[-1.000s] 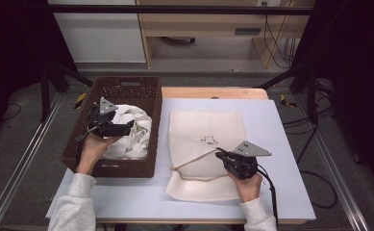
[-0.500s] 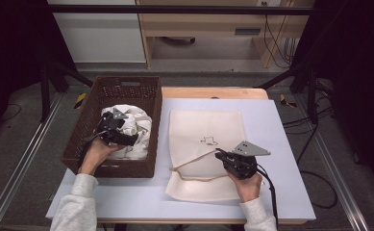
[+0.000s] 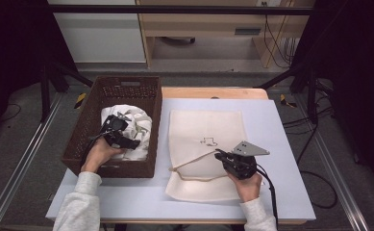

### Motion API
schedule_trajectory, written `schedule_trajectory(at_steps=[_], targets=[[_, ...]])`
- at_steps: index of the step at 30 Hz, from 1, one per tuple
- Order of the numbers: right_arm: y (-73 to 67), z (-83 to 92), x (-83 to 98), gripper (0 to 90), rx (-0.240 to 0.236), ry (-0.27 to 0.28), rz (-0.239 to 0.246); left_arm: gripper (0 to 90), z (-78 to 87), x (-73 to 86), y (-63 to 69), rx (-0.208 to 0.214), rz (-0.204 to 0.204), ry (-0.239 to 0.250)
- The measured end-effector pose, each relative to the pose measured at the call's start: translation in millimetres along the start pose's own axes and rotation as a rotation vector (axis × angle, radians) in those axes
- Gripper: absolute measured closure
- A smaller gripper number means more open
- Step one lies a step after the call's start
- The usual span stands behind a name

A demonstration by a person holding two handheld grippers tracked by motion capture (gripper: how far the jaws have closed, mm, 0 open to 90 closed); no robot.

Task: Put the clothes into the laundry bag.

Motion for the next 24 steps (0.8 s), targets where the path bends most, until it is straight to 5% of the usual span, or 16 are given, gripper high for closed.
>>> schedule_trajectory(at_steps=[7,15,24], targets=[[-0.7,-1.7,1.8,85.2,-0.005,-0.011,-0.001,8.4,-4.4,4.9,-0.3,0.031,0.029,-0.033],[-0.5,-2.5,2.8,85.1,-0.008,-0.017,-0.003,32.1,-3.9,6.5,0.9,0.073,0.105,-0.070],[-0.1,-2.6,3.1,85.1,-0.009,-0.020,-0.005,59.1,0.5,2.8,2.2,0.030,0.044,-0.067]])
Point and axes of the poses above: each handheld gripper's, and its own axes: z roughly backward along the jaws, x roughly out of its underside, y roughly to its right, the point moved 7 cm from there along -z, roughly forward along the jaws, and after that the axes turned 12 degrees about y, right-handed, at the moved point
